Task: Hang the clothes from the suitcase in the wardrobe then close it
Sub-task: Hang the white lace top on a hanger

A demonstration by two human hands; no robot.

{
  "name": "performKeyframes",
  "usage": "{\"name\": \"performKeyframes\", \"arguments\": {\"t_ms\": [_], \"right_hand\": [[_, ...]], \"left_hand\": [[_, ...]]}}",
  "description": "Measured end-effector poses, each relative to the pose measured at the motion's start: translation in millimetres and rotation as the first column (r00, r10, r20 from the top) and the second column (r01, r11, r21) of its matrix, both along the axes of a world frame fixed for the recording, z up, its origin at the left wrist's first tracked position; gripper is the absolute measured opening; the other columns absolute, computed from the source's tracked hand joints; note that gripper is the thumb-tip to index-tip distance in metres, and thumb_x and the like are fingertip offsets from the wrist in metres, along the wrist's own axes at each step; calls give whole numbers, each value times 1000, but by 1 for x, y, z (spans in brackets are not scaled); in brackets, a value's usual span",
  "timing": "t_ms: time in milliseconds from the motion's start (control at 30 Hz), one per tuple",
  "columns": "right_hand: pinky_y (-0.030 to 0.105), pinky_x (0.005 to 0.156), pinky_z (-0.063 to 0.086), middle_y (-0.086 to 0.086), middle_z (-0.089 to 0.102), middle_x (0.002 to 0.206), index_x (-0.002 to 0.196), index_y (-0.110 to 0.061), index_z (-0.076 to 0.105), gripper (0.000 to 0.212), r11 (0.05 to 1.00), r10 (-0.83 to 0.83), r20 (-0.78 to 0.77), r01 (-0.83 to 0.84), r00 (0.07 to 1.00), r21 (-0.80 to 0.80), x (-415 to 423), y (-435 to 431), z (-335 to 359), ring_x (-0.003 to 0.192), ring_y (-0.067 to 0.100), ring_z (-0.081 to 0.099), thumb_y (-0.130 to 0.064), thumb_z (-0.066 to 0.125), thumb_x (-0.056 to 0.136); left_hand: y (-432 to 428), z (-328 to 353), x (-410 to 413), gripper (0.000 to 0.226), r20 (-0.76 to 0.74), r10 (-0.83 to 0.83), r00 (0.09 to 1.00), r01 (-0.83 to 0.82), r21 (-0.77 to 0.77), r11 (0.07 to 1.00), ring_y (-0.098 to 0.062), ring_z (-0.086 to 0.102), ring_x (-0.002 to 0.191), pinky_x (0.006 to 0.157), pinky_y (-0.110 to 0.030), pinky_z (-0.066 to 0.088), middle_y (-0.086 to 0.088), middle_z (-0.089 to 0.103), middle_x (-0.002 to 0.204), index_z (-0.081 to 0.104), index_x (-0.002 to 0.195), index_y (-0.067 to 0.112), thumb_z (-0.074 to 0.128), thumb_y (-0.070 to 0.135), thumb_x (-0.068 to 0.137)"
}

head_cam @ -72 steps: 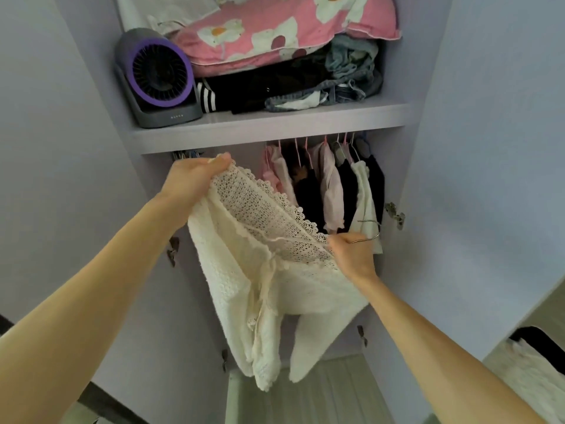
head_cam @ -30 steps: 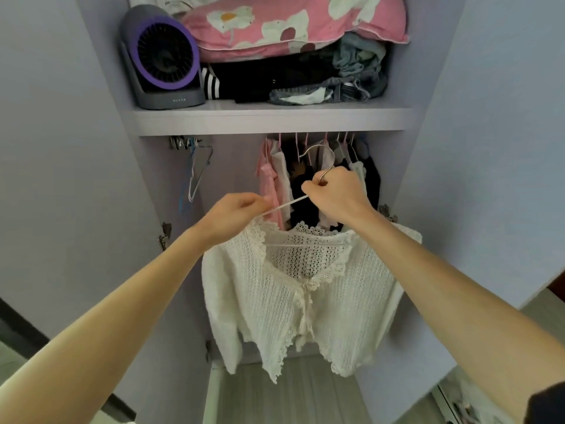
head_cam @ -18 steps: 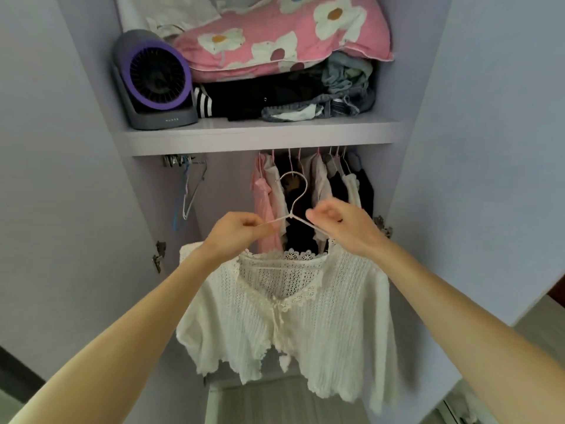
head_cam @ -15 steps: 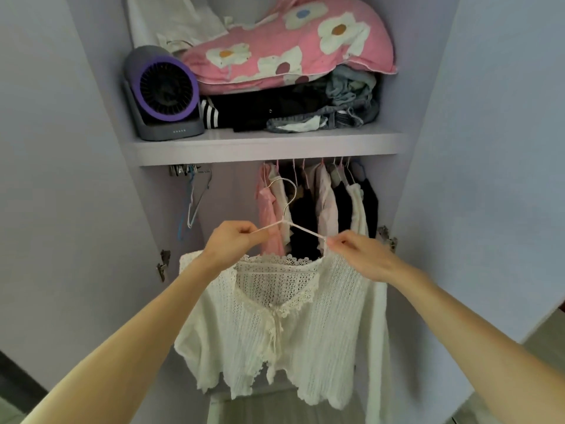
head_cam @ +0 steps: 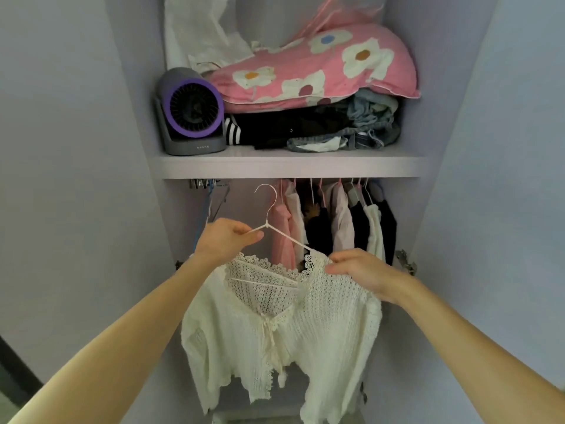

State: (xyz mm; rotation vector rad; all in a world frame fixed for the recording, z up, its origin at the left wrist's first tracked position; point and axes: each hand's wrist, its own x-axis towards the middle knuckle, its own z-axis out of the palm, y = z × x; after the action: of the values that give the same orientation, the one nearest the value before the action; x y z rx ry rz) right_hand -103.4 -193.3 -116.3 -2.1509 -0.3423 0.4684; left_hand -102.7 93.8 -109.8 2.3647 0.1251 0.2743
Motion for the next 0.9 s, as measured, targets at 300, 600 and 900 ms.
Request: {"name": "performKeyframes", "arguments": {"t_ms": [300, 600, 900], "right_hand": [[30, 55, 20, -1, 31, 65, 68, -16, 34, 28, 976, -204, -10, 203, 979, -78, 53, 69, -4, 55, 12, 29, -7, 48, 90], [33, 90, 49, 4, 55, 120, 149, -23, 35, 58, 969, -233, -19, 234, 972, 75, 129, 150, -21, 106, 20, 58, -7, 33, 94], [31, 62, 39, 8, 59, 89, 118, -13, 47, 27, 903, -427, 246, 395, 870, 168, 224, 205, -77, 71, 22, 50, -8, 40, 93]], "left_hand": [[38, 20, 34, 67, -80, 62, 995, -12, 517, 856, -26, 19, 150, 119, -45, 26, -2, 19, 165, 32, 154, 32, 58, 47, 94], [68, 30, 99, 90, 108, 75, 991, -131, 823, 553, -29, -17, 152, 122, -56, -2, -2, -26, 164, -16, 157, 27, 49, 43, 97], [103, -27, 204, 75, 368, -41, 929, -295, 802, 519, -25, -38, 144, 121, -55, -9, 2, -47, 152, -36, 149, 25, 17, 52, 103]]}}
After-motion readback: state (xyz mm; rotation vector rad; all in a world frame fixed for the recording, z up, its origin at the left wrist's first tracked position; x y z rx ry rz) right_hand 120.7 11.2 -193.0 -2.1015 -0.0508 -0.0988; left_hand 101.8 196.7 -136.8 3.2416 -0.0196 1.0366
